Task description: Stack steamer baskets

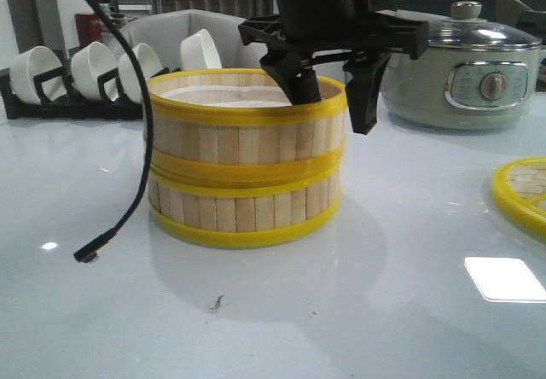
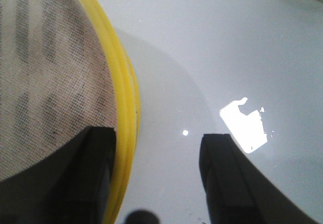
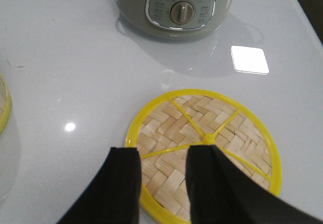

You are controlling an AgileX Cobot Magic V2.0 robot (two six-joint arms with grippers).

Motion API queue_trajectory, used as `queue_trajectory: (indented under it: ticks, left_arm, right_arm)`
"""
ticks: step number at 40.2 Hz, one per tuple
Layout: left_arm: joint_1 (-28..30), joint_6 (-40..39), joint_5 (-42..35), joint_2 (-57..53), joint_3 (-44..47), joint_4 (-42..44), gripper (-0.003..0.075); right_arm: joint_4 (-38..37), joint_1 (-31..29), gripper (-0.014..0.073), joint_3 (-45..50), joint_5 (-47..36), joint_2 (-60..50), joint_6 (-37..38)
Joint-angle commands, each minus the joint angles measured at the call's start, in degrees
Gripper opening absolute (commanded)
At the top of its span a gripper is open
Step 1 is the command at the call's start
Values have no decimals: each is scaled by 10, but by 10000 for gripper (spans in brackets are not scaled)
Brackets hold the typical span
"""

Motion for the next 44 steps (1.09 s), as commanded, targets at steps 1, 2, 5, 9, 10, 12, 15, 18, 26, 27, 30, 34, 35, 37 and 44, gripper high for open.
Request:
queue_trajectory:
  ticks: [1,2,5,9,10,12,15,18,26,27,30,34,35,37,44]
  left_arm:
    - [-7,-3,-16,-38,-20,-7,414]
    - [-7,-3,-15,-38,-20,-7,414]
    - [-7,-3,-12,-38,-20,-5,414]
    - [-7,-3,-12,-38,-20,-1,414]
    - [-7,-3,-12,-38,-20,1,414]
    - [-7,-3,-12,-38,-20,4,414]
    - [-7,-3,-12,-38,-20,9,414]
    - [-7,-3,-12,-38,-20,18,414]
    - [-7,-3,-18,-38,-20,29,416]
    - [-7,-3,-19,-38,-20,29,416]
    - [-7,-3,-20,-38,-20,29,425]
    - [-7,-3,-21,-38,-20,29,462]
    - [-7,-3,-23,-38,-20,29,470]
    - [-7,-3,-24,-38,-20,29,482]
    - [-7,-3,-32,-38,-20,30,489]
  right_arm:
    - [-16,-2,344,-22,-31,-5,-1]
    - [-16,-2,344,-22,-31,-5,-1]
    - [-16,-2,344,-22,-31,-5,-1]
    - [-16,-2,344,-22,-31,-5,-1]
    - [-16,-2,344,-22,-31,-5,-1]
    - [-16,-2,344,-22,-31,-5,-1]
    - [-16,-2,344,-22,-31,-5,-1]
    - [-16,-2,344,-22,-31,-5,-1]
    - [-16,-2,344,-22,-31,-5,-1]
    - [-16,-2,344,-22,-31,-5,-1]
    - [-16,-2,344,-22,-31,-5,-1]
    - [-16,-2,344,-22,-31,-5,-1]
    - [-16,-2,344,-22,-31,-5,-1]
    - [-16,-2,344,-22,-31,-5,-1]
    - [-16,-2,344,-22,-31,-5,-1]
